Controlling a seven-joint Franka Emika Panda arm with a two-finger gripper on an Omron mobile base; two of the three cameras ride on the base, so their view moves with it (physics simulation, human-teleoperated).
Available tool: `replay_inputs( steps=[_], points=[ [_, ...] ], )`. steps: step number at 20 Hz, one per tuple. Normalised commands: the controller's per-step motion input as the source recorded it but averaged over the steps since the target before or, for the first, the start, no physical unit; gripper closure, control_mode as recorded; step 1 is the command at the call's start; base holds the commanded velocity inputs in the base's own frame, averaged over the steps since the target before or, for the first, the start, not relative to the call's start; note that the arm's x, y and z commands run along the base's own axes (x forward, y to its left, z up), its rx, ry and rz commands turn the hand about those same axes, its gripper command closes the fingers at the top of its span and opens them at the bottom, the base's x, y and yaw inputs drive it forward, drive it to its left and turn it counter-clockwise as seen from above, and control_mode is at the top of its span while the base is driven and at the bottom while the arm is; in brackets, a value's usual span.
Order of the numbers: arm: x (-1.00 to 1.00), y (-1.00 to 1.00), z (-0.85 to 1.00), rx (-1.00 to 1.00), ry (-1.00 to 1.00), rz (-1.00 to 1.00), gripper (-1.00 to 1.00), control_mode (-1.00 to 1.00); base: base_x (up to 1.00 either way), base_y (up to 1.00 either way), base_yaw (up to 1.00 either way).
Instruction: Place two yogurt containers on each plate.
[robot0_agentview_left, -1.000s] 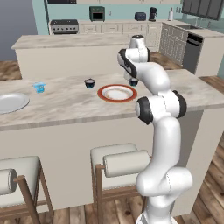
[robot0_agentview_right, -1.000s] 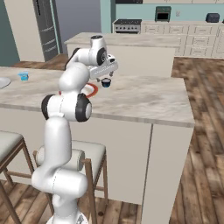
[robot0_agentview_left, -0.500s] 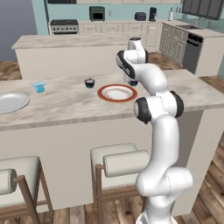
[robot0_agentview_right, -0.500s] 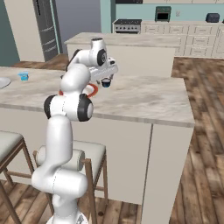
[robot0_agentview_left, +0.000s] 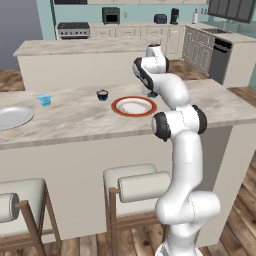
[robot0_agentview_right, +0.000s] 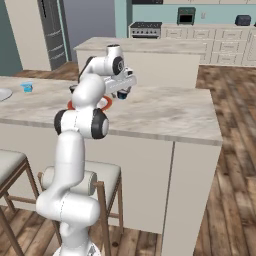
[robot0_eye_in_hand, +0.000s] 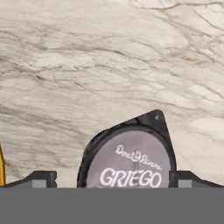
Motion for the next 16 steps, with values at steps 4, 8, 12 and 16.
replay_inputs(
  steps=[4,8,12,16],
  points=[
    [0.06,0.0,-0.07,0.0,0.01,0.03,-1.0,-1.0,0.0,0.0,0.0],
    [0.0,0.0,-0.12,0.0,0.0,0.04,1.0,-1.0,0.0,0.0,0.0],
    [0.0,0.0,-0.18,0.0,0.0,0.03,1.0,-1.0,0.0,0.0,0.0],
    [-0.02,0.01,-0.08,0.0,0.0,0.02,1.0,-1.0,0.0,0.0,0.0]
  ],
)
